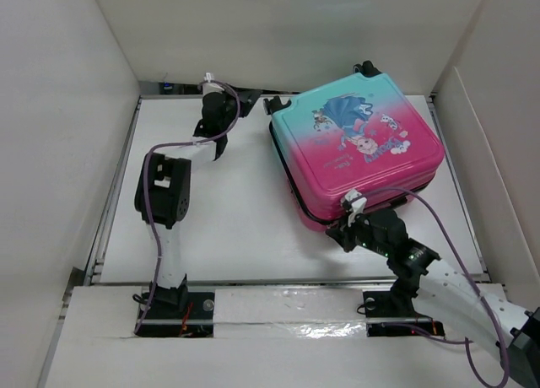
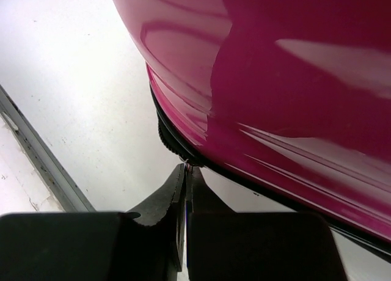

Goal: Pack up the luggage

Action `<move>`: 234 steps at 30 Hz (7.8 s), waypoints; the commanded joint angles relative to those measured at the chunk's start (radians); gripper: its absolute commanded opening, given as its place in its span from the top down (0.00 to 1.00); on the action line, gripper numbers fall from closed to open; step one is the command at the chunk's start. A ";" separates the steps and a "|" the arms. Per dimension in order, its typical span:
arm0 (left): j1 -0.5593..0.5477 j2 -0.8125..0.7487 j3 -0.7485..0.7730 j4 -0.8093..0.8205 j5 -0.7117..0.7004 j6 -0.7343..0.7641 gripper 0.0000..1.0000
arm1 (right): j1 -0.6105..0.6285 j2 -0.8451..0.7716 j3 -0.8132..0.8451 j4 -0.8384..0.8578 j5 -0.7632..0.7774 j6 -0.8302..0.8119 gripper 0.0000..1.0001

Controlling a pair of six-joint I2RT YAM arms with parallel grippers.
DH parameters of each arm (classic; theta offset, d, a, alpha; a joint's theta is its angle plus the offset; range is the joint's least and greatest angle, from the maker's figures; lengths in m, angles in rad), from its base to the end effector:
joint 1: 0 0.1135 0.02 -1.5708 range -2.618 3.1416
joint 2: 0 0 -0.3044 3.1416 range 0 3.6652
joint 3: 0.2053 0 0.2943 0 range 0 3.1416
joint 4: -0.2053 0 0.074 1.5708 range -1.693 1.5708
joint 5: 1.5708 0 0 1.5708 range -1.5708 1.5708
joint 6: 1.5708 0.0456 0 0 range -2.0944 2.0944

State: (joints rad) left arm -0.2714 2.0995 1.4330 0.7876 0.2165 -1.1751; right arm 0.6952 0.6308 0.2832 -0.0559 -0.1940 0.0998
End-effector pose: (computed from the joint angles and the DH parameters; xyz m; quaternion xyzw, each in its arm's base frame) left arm 0.5318 -0.1582 0.2597 -0.2150 0.6283 -0.5462 0.5105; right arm 0.1285 0.1187 0.2047 -0.2946 0.7783 0.2868 0.4744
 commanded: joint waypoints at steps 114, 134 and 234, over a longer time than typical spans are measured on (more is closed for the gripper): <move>-0.521 -0.760 -0.971 0.062 -0.253 0.466 0.85 | 0.015 -0.019 -0.038 0.185 0.087 0.204 0.70; -0.693 -0.601 -0.841 0.064 -0.264 0.511 0.87 | 0.024 -0.011 0.011 0.132 0.113 0.190 1.00; 0.029 -0.080 -0.118 0.272 0.133 0.115 1.00 | 0.500 -0.164 0.025 -0.094 0.547 0.313 1.00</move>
State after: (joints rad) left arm -0.3527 2.2108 1.5078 0.8959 0.3542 -1.1103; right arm 1.2034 0.4957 0.2939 -0.1909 0.3569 0.4088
